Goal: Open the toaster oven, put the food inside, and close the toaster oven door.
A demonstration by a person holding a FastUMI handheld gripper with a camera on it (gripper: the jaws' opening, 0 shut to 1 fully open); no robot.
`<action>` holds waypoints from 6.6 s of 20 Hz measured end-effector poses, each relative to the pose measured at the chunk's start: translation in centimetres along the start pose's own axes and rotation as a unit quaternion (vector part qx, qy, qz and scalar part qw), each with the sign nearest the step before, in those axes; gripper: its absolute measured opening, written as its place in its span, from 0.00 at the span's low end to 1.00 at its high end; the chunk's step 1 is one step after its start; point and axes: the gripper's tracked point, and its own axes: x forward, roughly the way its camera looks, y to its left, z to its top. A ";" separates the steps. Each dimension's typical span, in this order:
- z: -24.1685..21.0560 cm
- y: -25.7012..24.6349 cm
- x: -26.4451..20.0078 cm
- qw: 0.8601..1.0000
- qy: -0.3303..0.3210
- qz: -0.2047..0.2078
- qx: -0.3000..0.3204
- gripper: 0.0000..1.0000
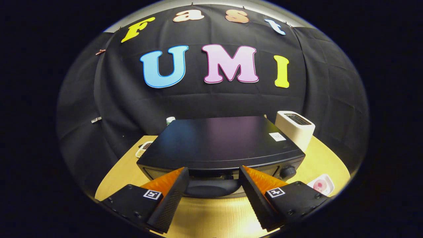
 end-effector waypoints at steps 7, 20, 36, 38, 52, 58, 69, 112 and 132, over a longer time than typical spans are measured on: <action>-0.2 0.2 0.1 1.000 -0.003 -0.002 -0.020 0.99; -2.5 -0.1 -2.5 1.000 0.015 0.001 -0.027 0.98; -14.5 -0.3 -8.9 0.986 0.131 0.064 -0.075 0.99; -17.1 -1.0 -9.6 0.981 0.166 0.064 -0.080 0.99; -11.0 -8.9 -11.2 0.987 0.140 0.067 -0.030 0.99; -6.6 -15.4 -10.7 0.990 0.112 0.078 -0.021 0.98; -5.0 -29.3 -10.0 0.989 0.138 0.045 0.031 0.99; -20.3 -41.6 -5.3 0.922 0.364 0.057 0.120 0.06; -16.2 -36.8 -13.9 0.878 0.252 0.006 0.407 0.06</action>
